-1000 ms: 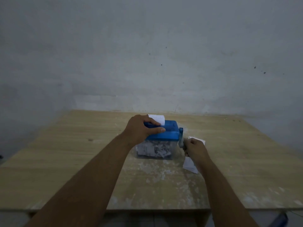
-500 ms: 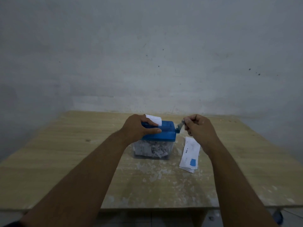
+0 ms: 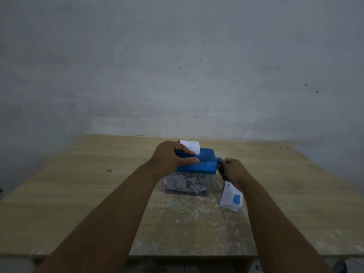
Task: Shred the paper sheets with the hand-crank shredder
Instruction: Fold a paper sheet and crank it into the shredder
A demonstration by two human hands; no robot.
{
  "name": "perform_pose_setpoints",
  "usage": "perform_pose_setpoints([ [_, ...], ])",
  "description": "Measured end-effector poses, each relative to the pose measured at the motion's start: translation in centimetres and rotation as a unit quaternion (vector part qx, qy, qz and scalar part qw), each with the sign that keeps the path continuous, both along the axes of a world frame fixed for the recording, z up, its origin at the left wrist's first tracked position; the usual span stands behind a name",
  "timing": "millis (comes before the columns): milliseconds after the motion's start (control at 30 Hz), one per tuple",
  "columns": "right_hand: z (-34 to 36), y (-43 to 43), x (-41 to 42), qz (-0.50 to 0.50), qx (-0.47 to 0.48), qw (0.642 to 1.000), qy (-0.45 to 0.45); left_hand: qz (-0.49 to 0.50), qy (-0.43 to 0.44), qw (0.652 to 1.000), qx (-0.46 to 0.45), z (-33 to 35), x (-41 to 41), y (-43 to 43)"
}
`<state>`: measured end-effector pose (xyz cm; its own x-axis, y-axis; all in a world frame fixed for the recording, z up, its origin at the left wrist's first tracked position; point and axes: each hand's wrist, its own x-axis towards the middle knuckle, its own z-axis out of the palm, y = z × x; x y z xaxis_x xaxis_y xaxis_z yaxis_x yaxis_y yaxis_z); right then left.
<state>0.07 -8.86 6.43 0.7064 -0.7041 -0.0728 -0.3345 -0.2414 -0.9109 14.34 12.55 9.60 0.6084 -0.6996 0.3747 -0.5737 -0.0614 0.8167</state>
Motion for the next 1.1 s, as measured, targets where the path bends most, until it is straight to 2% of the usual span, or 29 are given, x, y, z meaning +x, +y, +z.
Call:
perform_pose_setpoints([
  [167, -2.2, 3.7, -3.3, -0.066, -0.069, 0.995, 0.0, 0.001, -0.009, 1.0, -0.012, -0.1, -0.4, 0.0],
  [233, -2.4, 5.2, -4.6, -0.094, -0.086, 0.991, -0.046, -0.001, 0.003, 1.0, -0.017, 0.0, -0.6, 0.0],
  [300, -1.5, 6.6, -5.8, -0.115, -0.055, 0.985, -0.119, -0.002, 0.003, 1.0, -0.016, 0.1, -0.6, 0.0],
  [433, 3.4, 7.1, -6.6, -0.093, -0.02, 0.978, -0.186, 0.002, -0.006, 1.0, -0.003, 0.3, -0.6, 0.0],
  [667, 6.5, 4.2, -5.1, -0.031, -0.08, 0.983, -0.162, -0.004, -0.019, 1.0, 0.012, 0.6, -0.3, -0.1],
  [867, 7.4, 2.3, -1.8, -0.035, -0.096, 0.982, -0.158, -0.002, -0.029, 0.999, 0.021, 0.5, -0.2, 0.1],
  [1000, 6.1, 1.1, 0.2, -0.042, -0.128, 0.989, -0.066, -0.011, -0.024, 0.999, 0.019, 0.5, -0.4, 0.2],
  [1100, 2.8, 0.5, 0.2, -0.023, -0.06, 0.998, 0.011, -0.008, -0.008, 1.0, 0.015, 0.3, -0.4, 0.1],
])
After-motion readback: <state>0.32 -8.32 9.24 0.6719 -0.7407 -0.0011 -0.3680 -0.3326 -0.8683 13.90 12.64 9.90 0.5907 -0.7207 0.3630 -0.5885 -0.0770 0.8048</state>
